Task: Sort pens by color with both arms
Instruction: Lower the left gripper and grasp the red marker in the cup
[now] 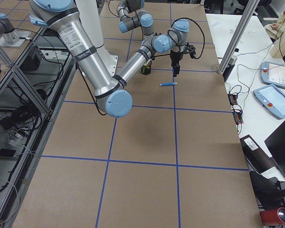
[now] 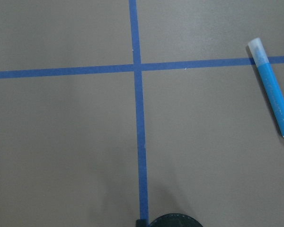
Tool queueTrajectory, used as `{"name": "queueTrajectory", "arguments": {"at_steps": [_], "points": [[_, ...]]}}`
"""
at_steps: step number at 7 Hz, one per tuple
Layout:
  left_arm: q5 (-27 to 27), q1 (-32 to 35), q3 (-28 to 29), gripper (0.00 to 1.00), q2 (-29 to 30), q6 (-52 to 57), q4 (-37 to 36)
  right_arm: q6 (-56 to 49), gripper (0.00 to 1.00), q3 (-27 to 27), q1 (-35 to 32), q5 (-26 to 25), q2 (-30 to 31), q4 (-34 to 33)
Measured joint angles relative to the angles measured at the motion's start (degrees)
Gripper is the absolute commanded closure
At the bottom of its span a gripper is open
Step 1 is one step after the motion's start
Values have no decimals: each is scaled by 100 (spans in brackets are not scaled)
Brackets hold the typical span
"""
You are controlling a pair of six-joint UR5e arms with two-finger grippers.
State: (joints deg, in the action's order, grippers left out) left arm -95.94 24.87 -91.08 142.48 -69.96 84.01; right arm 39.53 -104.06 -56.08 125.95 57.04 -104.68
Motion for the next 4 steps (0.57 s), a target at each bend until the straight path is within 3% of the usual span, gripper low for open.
{"name": "queueTrajectory", "arguments": {"at_steps": [4], "points": [[-57, 0, -447, 98, 31, 0, -263, 1, 1, 0, 0, -8, 0, 0]]}}
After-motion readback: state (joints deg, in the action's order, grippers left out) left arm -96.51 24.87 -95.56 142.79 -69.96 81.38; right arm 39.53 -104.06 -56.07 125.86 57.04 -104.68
